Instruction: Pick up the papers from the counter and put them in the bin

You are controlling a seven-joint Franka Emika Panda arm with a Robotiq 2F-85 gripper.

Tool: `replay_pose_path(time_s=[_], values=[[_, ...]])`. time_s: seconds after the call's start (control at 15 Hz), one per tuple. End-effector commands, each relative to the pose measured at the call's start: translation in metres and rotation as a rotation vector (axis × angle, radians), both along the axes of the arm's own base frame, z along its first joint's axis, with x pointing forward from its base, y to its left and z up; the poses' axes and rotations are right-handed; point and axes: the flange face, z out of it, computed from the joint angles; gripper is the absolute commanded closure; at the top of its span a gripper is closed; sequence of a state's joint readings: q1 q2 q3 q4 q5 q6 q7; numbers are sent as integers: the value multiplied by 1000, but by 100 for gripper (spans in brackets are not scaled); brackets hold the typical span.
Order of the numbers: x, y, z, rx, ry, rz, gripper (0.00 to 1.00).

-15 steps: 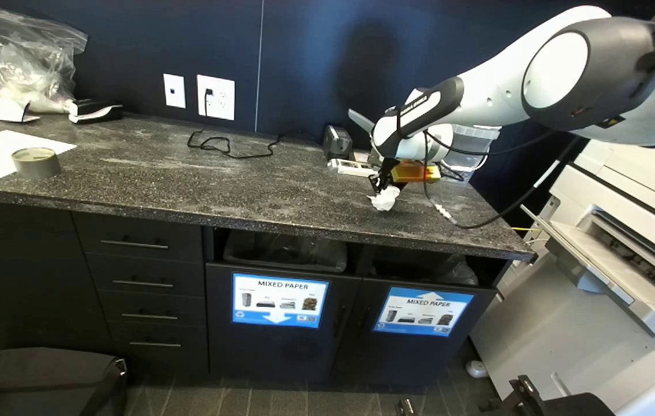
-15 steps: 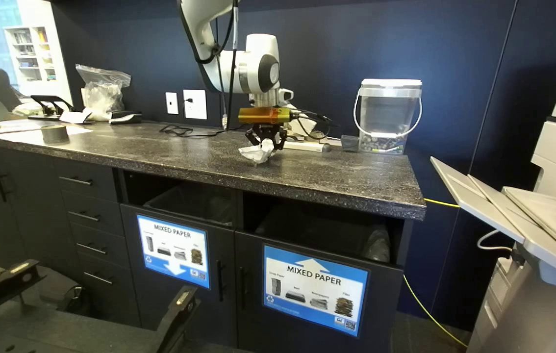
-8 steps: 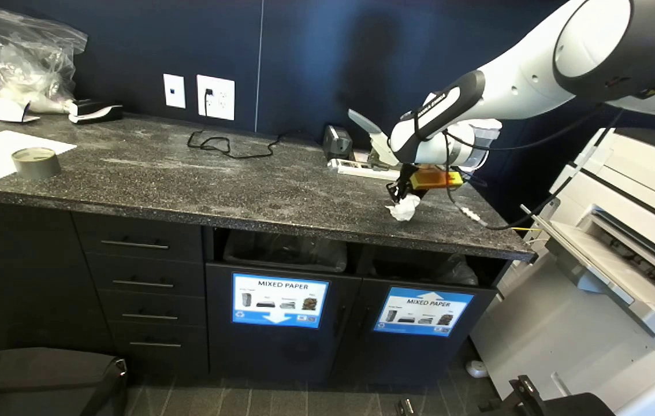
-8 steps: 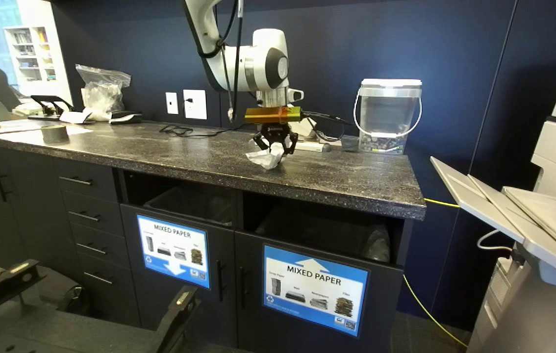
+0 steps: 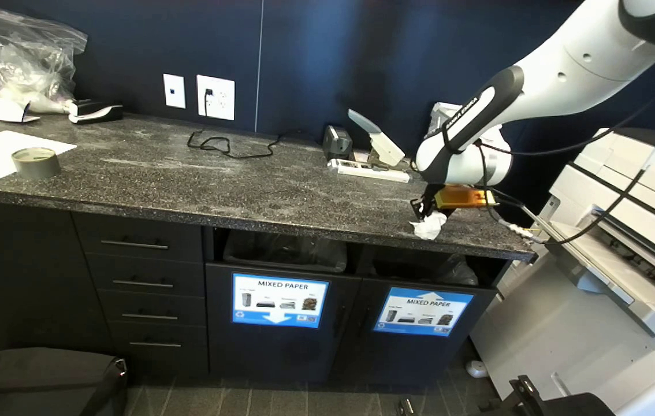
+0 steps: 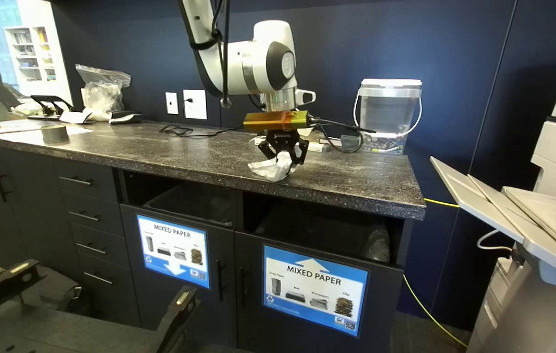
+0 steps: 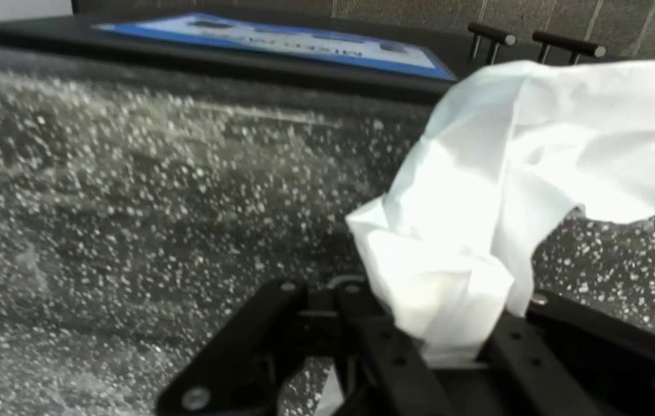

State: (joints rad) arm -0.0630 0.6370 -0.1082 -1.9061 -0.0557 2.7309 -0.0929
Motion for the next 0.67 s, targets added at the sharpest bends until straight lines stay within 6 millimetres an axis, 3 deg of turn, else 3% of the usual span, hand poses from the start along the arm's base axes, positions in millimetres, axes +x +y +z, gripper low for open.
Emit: replay_pose_path(time_s=[0.0,0.27,0.6], values=[[-59,-1,0,-5,4,-58,89],[-89,4,-16,26,41,-68,87],[-116,18,-62,74,116,-59,88]])
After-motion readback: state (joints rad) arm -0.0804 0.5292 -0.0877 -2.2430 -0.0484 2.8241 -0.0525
